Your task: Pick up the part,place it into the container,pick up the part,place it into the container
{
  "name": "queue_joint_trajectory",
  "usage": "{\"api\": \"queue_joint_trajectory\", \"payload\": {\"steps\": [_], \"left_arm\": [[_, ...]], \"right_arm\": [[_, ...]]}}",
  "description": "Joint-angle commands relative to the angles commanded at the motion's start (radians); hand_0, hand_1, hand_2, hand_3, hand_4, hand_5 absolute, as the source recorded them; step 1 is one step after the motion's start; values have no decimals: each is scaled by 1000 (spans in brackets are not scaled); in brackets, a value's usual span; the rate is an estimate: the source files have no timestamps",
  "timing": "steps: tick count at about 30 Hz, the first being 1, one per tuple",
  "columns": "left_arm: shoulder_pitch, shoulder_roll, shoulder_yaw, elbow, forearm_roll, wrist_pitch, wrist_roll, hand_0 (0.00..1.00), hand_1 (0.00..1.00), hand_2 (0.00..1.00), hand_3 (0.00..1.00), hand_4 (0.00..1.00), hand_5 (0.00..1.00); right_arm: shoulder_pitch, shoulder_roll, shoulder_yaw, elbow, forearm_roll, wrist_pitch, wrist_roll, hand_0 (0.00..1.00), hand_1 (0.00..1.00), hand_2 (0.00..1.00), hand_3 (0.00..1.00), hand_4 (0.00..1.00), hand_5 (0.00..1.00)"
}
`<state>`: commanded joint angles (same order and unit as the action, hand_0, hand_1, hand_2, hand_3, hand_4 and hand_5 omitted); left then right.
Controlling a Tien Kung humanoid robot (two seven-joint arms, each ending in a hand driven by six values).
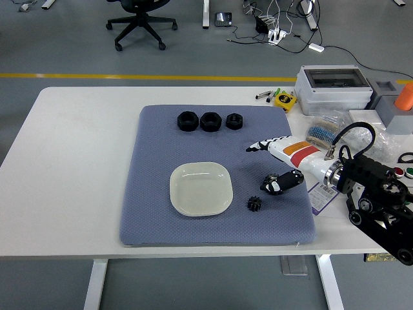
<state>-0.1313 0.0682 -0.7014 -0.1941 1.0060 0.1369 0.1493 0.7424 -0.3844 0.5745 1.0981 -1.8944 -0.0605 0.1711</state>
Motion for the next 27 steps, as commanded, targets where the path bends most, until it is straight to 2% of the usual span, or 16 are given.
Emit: {"api": "queue_joint_trajectory", "payload": {"steps": [5,12,13,27], "left_arm": [[0,0,-2,0,5,-1,1,740,695,645,582,643,624],[0,1,-1,-1,5,-1,1,741,695,646,583,641,621],[0,1,-1,-1,4,-1,1,741,695,647,583,641,621],[0,0,-6,-1,14,-3,3,740,696,648,583,641,620]], "right_arm": [[38,-12,-51,-12,-15,26,0,763,767,776,837,919,296],[53,-2,-75,-47,-40,33,5,760,764,776,837,896,283],[53,0,-76,-52,-43,33,6,759,760,774,840,798,238],[65,21,-96,-114,-94,44,16,756,759,774,838,807,228]]}}
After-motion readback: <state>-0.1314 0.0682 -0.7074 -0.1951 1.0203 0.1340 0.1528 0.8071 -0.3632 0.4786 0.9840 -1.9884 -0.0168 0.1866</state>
